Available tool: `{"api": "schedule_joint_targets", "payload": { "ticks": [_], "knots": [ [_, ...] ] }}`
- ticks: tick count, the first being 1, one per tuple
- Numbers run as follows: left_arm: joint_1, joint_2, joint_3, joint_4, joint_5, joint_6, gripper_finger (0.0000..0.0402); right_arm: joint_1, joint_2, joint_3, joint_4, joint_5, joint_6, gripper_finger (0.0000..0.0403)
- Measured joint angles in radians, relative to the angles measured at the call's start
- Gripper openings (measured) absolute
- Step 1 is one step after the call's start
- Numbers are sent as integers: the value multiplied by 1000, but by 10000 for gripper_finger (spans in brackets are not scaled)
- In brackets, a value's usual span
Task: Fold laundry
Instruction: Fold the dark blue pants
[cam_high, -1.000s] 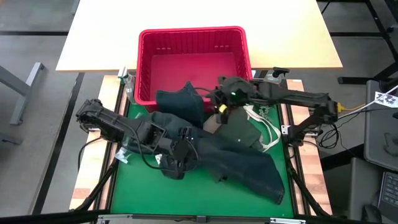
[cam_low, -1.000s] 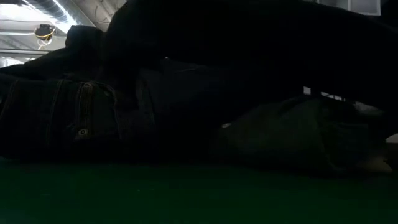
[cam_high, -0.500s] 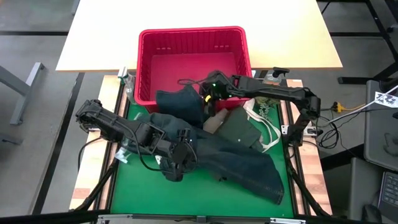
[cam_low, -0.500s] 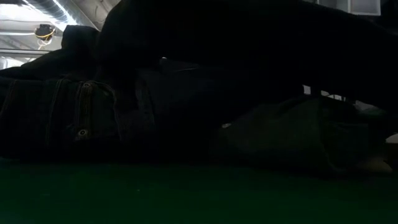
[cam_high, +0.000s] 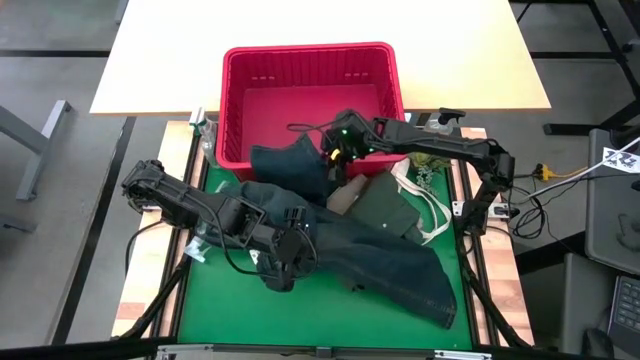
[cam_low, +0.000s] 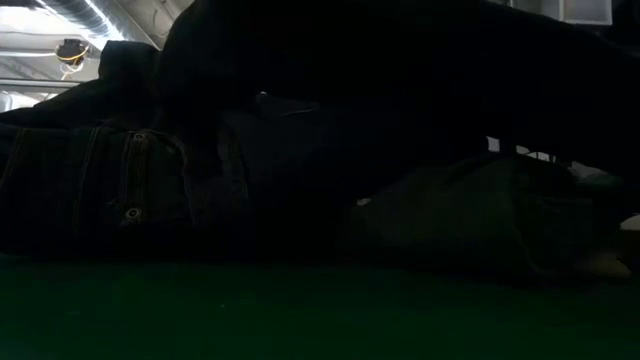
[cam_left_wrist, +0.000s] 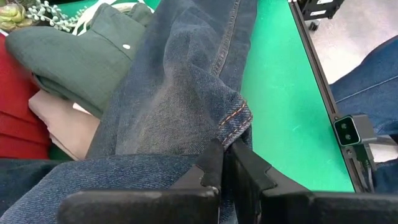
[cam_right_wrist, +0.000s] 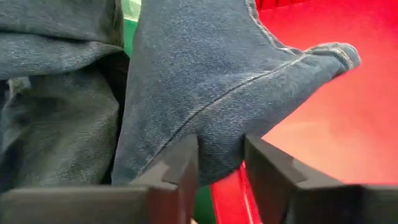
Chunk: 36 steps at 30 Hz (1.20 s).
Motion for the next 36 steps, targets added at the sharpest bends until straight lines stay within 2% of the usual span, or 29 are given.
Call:
{"api": "schedule_joint_targets", "payload": {
  "ticks": [7, 11, 18, 23, 29, 33, 36],
  "knots": [
    [0, 0, 0, 0, 0, 2, 9, 0, -3, 0, 24, -19, 0, 14],
    [0, -1, 0, 0, -9, 2, 9, 1, -2, 0, 51, -23, 0, 19],
    [-15, -21, 0, 2, -177, -47, 9, 2, -22, 103, -78, -44, -47, 9],
    [-42, -66, 0, 18, -369, -58, 9, 10, -51, 211, -275, -35, -76, 5],
    [-67, -154, 1, 114, -697, -52, 9, 61, -114, 259, -508, -11, -75, 4],
    [-67, -217, 1, 163, -910, -47, 9, 140, -165, 261, -651, 100, 0, 3],
    [-50, -263, 1, 202, -1023, -16, 9, 210, -197, 262, -757, 185, 79, 3]
  ]
}}
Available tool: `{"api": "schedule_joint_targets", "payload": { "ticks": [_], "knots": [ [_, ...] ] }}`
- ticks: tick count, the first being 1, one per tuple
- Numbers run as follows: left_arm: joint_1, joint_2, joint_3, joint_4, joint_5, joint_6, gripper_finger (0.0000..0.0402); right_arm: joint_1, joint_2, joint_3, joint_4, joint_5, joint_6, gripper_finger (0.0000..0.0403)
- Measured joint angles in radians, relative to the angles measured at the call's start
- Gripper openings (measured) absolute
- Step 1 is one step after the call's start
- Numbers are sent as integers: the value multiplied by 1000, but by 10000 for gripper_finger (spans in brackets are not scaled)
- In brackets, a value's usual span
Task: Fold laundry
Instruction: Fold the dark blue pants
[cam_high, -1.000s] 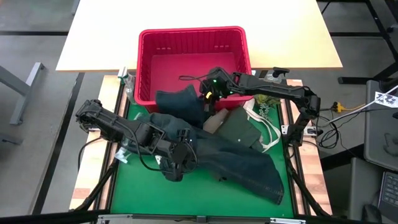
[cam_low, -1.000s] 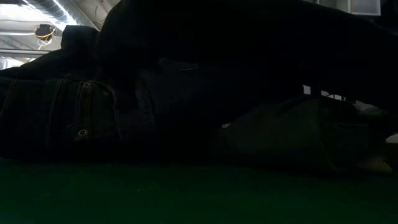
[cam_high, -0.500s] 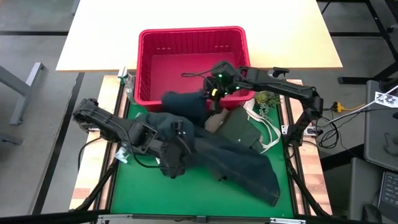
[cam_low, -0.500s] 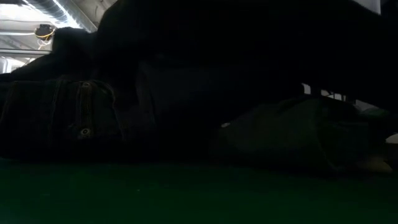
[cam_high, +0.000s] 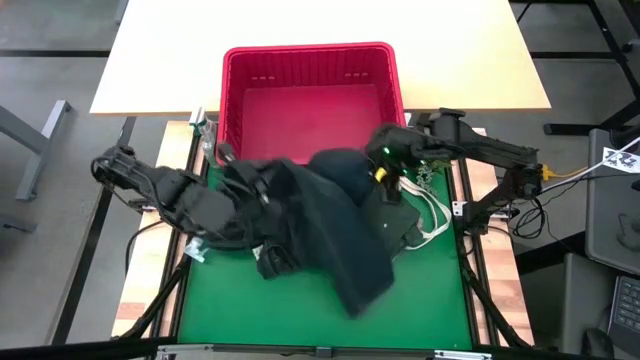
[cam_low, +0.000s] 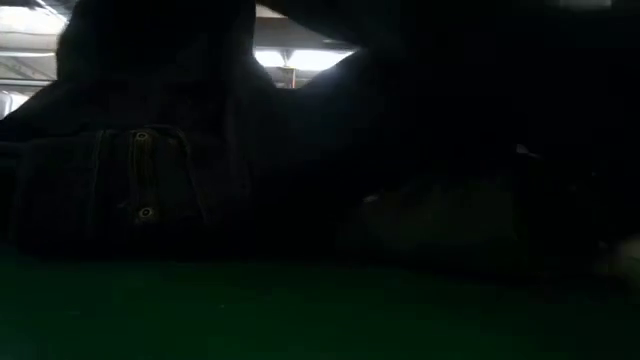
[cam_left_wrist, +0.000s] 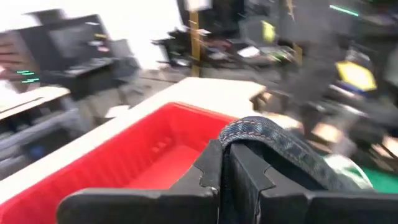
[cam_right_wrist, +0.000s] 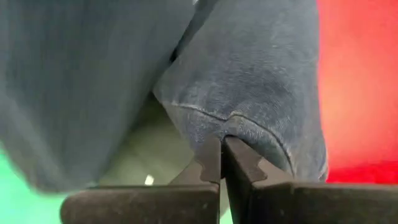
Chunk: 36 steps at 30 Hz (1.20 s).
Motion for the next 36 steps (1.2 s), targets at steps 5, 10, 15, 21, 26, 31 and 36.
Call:
{"api": "schedule_joint_targets", "payload": {
  "ticks": [5, 10, 15, 21, 26, 31, 36],
  "knots": [
    [74, -59, 0, 71, -39, 58, 9, 124, -24, 0, -154, 30, 142, 2],
    [209, -81, 0, 83, 21, 74, 9, 259, -25, 0, -181, -60, 243, 3],
    [378, -69, 0, 87, 210, 88, 13, 373, -25, 0, -181, -169, 272, 4],
    [563, -22, 0, 162, 397, 121, 24, 468, -24, 0, -176, -250, 263, 3],
    [685, 26, 0, 283, 459, 180, 24, 514, -24, 0, -151, -292, 262, 3],
    [789, 83, 0, 299, 460, 180, 24, 532, -23, 0, -143, -291, 261, 2],
    [876, 154, 0, 297, 460, 207, 34, 531, -23, 0, -138, -283, 261, 2]
  ]
}}
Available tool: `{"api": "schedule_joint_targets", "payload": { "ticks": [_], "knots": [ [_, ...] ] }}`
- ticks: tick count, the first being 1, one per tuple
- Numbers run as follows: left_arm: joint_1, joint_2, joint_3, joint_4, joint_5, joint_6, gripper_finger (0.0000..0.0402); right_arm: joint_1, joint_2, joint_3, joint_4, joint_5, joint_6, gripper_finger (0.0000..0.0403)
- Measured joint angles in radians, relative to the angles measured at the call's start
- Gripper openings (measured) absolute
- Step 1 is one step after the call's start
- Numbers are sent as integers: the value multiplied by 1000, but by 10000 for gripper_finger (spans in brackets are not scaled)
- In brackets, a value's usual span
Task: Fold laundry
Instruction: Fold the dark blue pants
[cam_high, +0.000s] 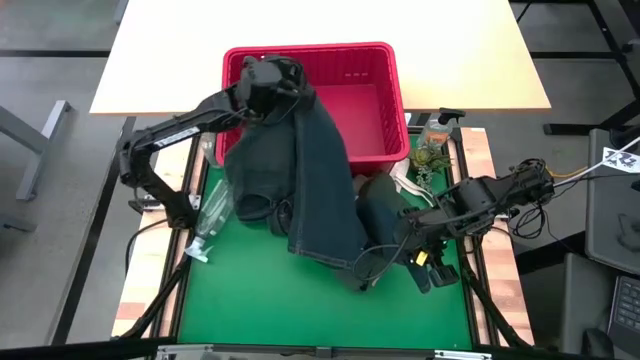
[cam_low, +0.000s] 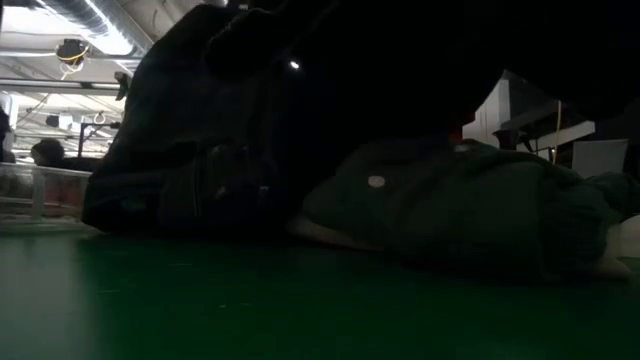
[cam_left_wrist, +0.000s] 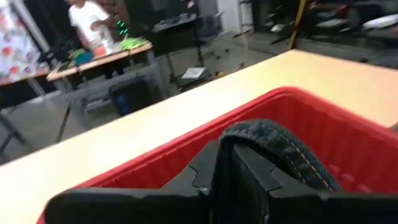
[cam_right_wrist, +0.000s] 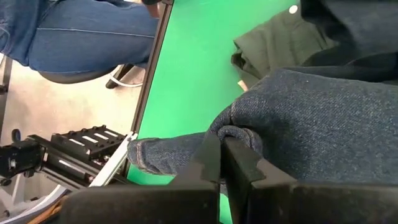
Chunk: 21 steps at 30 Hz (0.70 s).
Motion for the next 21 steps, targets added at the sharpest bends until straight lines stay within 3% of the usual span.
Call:
{"api": "schedule_joint_targets", "payload": {
  "ticks": [5, 14, 21],
  "knots": [
    [45, 55, 0, 2, 0, -86, 67, 0, 0, 0, 0, 17, 0, 6],
    [55, 41, 0, 4, 135, -120, 125, -1, 0, 0, -2, 19, -2, 8],
    [21, -45, 0, -37, 372, -132, 133, -1, 0, 0, -2, 25, -2, 9]
  ]
}}
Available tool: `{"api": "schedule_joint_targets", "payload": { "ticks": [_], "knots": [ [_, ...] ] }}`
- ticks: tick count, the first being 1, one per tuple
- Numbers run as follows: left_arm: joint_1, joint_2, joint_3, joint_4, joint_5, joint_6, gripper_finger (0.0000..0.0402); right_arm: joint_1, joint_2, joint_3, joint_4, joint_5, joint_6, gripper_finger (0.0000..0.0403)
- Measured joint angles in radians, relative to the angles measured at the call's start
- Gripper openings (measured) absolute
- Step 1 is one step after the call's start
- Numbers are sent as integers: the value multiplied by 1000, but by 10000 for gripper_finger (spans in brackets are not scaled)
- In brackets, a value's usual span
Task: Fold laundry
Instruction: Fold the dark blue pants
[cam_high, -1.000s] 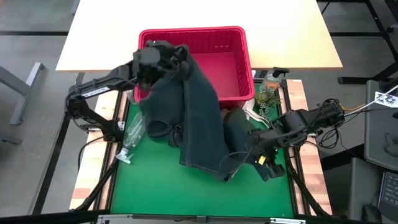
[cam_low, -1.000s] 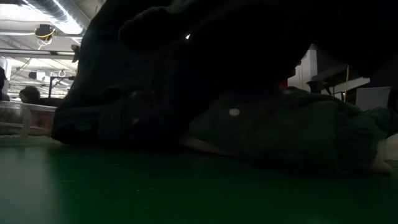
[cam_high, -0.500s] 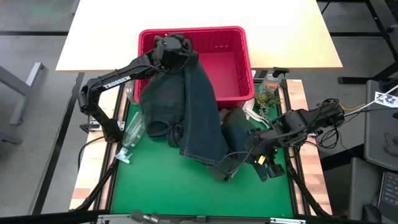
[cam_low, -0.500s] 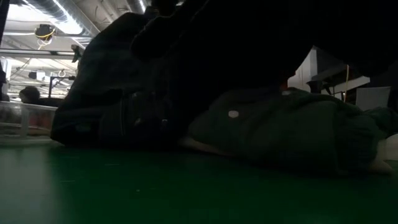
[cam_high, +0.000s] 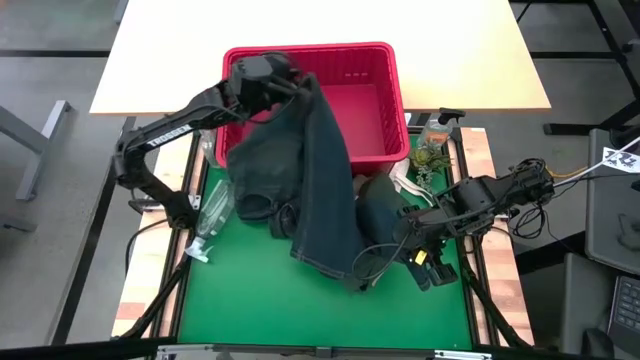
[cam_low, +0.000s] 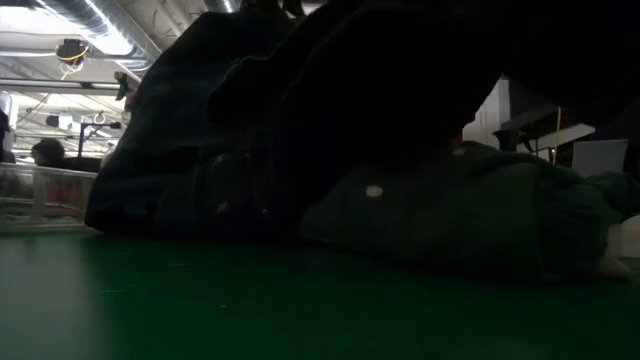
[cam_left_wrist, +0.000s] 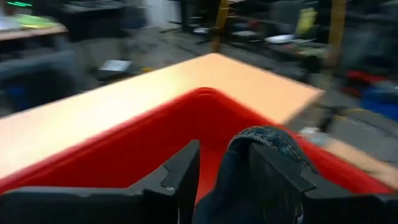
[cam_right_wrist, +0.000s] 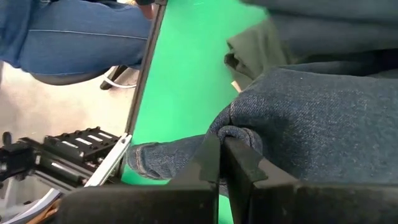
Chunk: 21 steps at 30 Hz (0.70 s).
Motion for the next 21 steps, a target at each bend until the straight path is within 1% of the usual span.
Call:
{"api": "schedule_joint_targets", "payload": {
  "ticks": [5, 8, 11, 13, 15, 17, 19, 21],
  "knots": [
    [-10, -75, 0, -35, 172, -34, 133, 0, 0, 0, -1, 39, 0, 9],
    [-9, -123, 0, -46, 293, -37, 133, 0, 0, 0, -2, 52, 0, 9],
    [-24, -154, 1, -81, 471, -86, 133, 0, 0, 0, -2, 55, 0, 9],
    [-49, -158, 1, -145, 604, -125, 133, 0, 0, 0, -2, 55, 0, 9],
    [-94, -154, 1, -236, 712, -136, 133, 0, 0, 0, -2, 56, 0, 9],
    [-157, -139, 0, -326, 753, -117, 133, 0, 0, 0, -2, 56, 0, 9],
    [-230, -119, 0, -406, 736, -89, 133, 0, 0, 0, -2, 56, 0, 9],
    [-303, -93, 0, -439, 703, -60, 133, 0, 0, 0, -1, 57, 0, 10]
  ]
}}
